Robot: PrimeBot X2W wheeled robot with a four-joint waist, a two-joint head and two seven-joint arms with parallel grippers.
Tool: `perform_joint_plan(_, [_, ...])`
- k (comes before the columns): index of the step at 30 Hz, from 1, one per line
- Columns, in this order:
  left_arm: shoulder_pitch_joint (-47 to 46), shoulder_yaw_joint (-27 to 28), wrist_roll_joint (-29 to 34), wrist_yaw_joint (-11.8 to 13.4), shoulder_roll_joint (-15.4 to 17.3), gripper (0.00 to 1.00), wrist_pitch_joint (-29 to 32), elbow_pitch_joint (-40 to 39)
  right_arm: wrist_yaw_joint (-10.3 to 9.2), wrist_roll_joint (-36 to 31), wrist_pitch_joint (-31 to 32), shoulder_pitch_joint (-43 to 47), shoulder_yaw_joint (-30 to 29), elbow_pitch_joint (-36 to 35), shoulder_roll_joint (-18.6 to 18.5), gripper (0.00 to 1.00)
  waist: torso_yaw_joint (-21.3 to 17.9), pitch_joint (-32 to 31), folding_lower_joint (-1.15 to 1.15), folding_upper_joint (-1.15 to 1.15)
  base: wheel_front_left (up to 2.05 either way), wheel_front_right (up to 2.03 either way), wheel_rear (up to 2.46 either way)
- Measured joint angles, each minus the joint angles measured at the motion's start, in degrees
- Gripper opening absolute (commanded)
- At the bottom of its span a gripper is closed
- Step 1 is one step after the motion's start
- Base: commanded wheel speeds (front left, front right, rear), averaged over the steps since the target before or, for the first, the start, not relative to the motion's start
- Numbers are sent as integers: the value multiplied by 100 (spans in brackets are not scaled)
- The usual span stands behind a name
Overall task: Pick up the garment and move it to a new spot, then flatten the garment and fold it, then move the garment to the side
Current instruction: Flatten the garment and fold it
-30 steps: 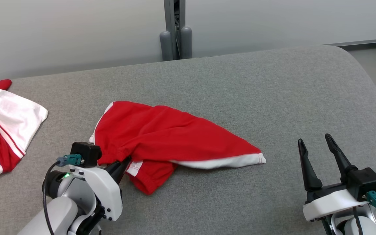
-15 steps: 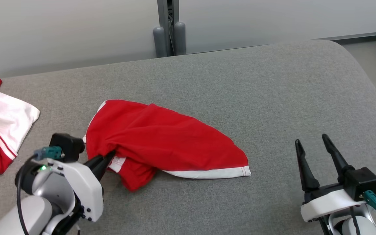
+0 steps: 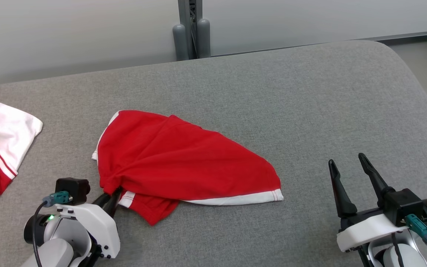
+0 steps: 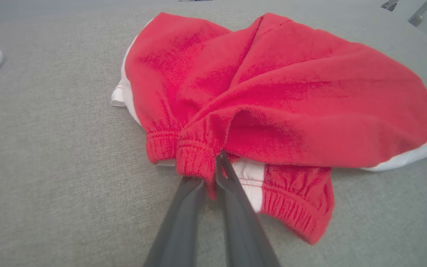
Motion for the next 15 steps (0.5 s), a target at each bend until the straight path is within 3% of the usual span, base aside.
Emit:
perform_joint_plan(8, [-75,69,-112,-203,-136,100,-294,531,0,-3,0,-20,-15,49,2,100,102,-58,0,0,0,0,0])
perform_joint_plan(15, [119,157,-155,-167,-201,100,-695,324,0,-47,0,18,-62,60,1,100,194,-114,0,0,0,0,0])
